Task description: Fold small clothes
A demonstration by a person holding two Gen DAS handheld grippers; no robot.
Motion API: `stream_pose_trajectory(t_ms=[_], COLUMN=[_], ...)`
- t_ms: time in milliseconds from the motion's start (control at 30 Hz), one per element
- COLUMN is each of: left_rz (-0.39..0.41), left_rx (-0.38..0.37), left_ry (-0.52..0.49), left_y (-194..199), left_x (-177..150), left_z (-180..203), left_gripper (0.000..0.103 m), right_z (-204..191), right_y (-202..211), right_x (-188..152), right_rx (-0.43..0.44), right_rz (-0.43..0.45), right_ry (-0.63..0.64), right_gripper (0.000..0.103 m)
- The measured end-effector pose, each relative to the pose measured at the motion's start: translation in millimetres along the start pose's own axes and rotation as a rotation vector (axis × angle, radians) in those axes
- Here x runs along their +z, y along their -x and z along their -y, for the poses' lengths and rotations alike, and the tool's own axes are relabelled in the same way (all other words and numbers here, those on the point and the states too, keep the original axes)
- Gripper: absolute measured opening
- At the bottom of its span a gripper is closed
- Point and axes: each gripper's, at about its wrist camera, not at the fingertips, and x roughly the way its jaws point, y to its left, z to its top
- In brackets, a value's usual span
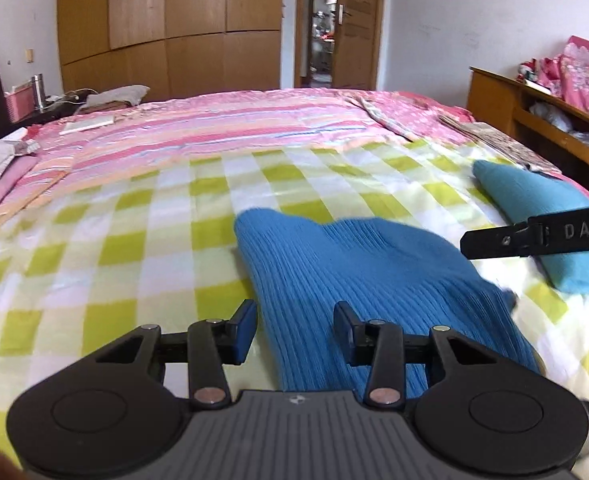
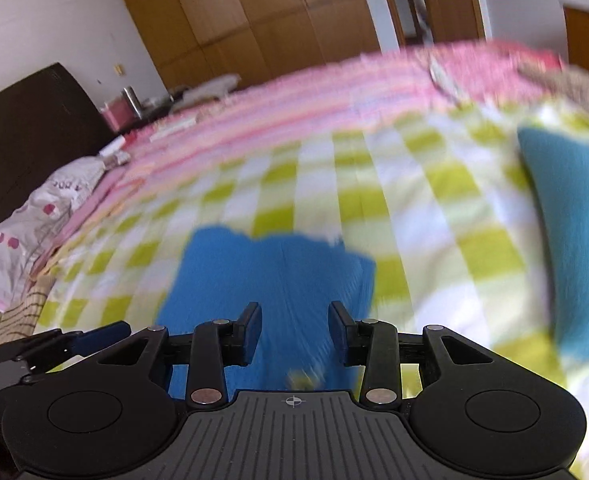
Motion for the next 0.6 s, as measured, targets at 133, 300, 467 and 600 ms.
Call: stream_pose_trajectory(t_ms=[133, 300, 467, 600], left_rz=[-0.011, -0.03, -0.045, -0.049], left_rx=[0.046, 0.06, 0.057, 0.066], left_ry=[-0.005, -0.004, -0.011, -0.022], left_y=[-15, -30, -38, -38], left_x=[7, 8, 5, 5], left_z=[2, 3, 6, 9], left_gripper=[0.046, 0.046, 0.046, 0.046], right_z=[-11, -15, 2, 7], right_y=[-23, -50, -64, -63], right_x=[6, 0, -9, -11], right_rx=[-0.013, -0.062, -0.094, -0.088], right_rz=[-0.004, -0.028, -0.056, -0.052], right_ry=[0.036, 0.097, 0.08, 0.064], right_gripper=[0.033, 0.03, 0.028, 0.028])
